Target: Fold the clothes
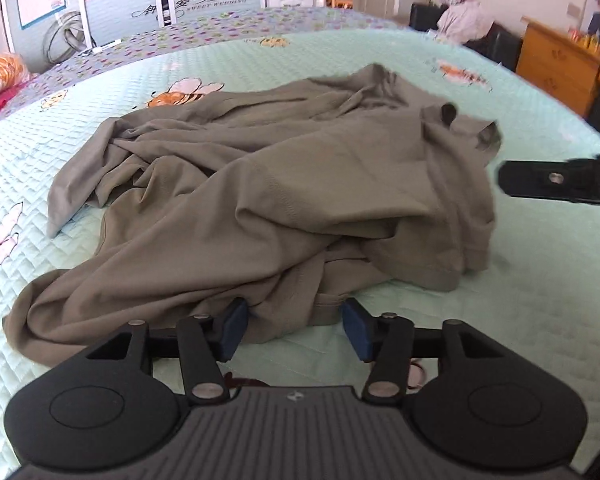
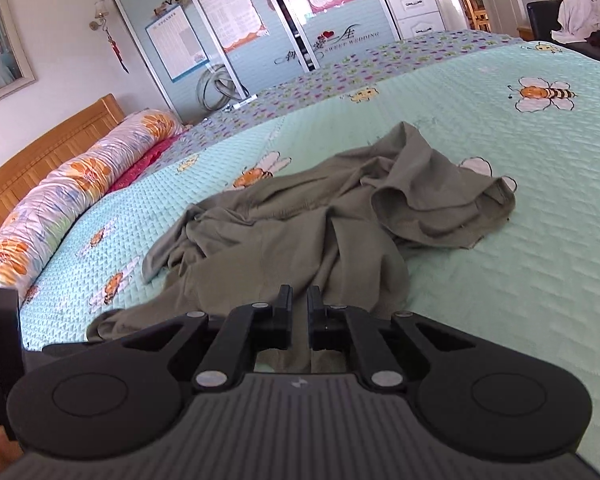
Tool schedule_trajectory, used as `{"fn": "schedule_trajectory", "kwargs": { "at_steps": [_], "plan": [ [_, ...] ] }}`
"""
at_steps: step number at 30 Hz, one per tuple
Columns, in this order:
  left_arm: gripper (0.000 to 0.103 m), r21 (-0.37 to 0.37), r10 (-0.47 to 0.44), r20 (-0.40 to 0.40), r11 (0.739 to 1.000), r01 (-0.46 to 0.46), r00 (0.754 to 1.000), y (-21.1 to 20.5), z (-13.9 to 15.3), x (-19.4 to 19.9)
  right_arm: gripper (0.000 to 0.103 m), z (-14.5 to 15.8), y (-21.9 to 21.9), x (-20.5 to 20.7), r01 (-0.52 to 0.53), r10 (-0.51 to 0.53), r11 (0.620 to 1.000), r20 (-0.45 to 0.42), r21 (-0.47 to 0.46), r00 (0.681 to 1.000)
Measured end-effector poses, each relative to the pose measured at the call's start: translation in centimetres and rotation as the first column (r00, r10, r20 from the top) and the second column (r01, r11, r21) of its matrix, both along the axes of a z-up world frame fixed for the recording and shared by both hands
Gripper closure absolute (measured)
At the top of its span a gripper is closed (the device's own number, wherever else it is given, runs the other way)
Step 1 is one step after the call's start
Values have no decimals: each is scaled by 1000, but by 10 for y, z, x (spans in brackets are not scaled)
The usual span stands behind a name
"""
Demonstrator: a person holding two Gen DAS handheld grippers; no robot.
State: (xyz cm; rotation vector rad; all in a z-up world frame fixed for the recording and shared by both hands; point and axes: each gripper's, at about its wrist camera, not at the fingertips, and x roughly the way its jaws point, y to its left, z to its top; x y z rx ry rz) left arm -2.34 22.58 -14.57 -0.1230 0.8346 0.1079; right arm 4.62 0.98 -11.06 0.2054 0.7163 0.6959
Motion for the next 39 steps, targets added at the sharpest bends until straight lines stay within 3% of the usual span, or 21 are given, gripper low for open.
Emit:
{"fn": "schedule_trajectory", "kwargs": {
  "at_steps": [1,2,5,9,12,17,24,32,35,39],
  "plan": [
    [90,-10,2,0,1000,-2,1000,1,0,0,95,-1,0,-2,0,0,1000,5,-10,1000],
    [98,-20,3,1,1000,-3,1000,1,0,1,94,-2,-1,-3,0,0,1000,13,-21,1000],
    [99,-71,31,35,997,-29,999,11,11,-9,93,-8,-2,-5,-6,7,998,22,-59,1000],
    [99,-130,63,119,990,-47,991,29,45,-42,71,-16,3,-15,-11,22,989,71,-149,997],
    [99,-147,53,163,989,-29,985,40,66,-71,56,-20,7,-22,-36,47,985,65,-168,997],
    [100,-263,74,173,964,-26,982,54,80,-110,44,-24,20,-34,-99,110,979,54,-178,993],
    [101,-282,68,190,959,-12,979,56,93,-150,42,-30,29,-39,-181,177,982,-70,-56,982],
    [101,-326,137,205,943,-65,969,71,98,-164,42,-41,68,-59,-244,260,940,34,-239,965],
    [101,-326,158,234,942,-76,959,77,109,-168,41,-35,68,-69,-275,298,932,67,-236,952],
    [101,-321,149,265,945,-59,953,76,122,-168,38,-38,77,-73,-237,291,917,131,-321,948]
  ]
}}
